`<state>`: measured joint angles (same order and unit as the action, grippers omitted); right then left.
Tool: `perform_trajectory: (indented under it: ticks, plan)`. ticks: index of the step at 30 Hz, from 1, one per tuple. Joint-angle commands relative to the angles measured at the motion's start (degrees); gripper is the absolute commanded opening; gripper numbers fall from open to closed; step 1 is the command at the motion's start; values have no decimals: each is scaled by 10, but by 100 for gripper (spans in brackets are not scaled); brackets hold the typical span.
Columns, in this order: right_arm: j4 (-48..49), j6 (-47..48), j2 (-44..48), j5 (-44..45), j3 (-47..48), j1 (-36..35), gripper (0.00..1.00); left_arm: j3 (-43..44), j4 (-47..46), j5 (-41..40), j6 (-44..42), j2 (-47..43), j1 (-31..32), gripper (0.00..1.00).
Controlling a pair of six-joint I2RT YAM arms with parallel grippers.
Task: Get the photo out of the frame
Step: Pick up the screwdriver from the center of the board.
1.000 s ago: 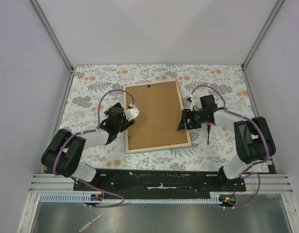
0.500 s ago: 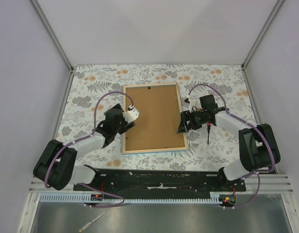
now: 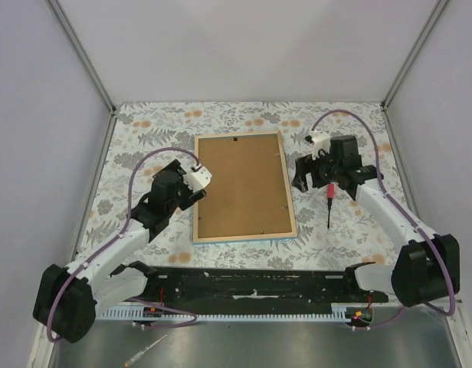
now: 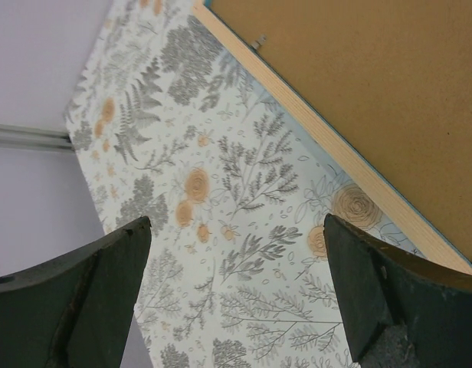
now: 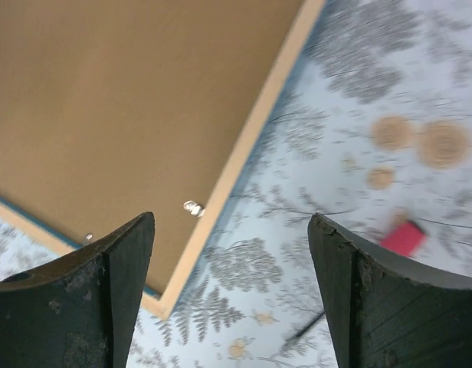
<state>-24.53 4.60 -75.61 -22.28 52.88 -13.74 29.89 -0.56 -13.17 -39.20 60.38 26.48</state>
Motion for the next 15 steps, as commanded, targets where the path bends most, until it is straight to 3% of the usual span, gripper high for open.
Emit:
perform_trajectory:
  ticks: [1, 10, 15]
  plan:
    - [3, 25, 35, 150, 28, 45, 90, 74, 129, 23, 29, -105, 2, 100]
    - [-53, 49, -27, 189, 60, 114, 96, 93, 281, 86, 39, -317, 0, 100]
    - [-57, 53, -56, 202, 65, 126, 96, 26, 269, 182, 64, -393, -27, 100]
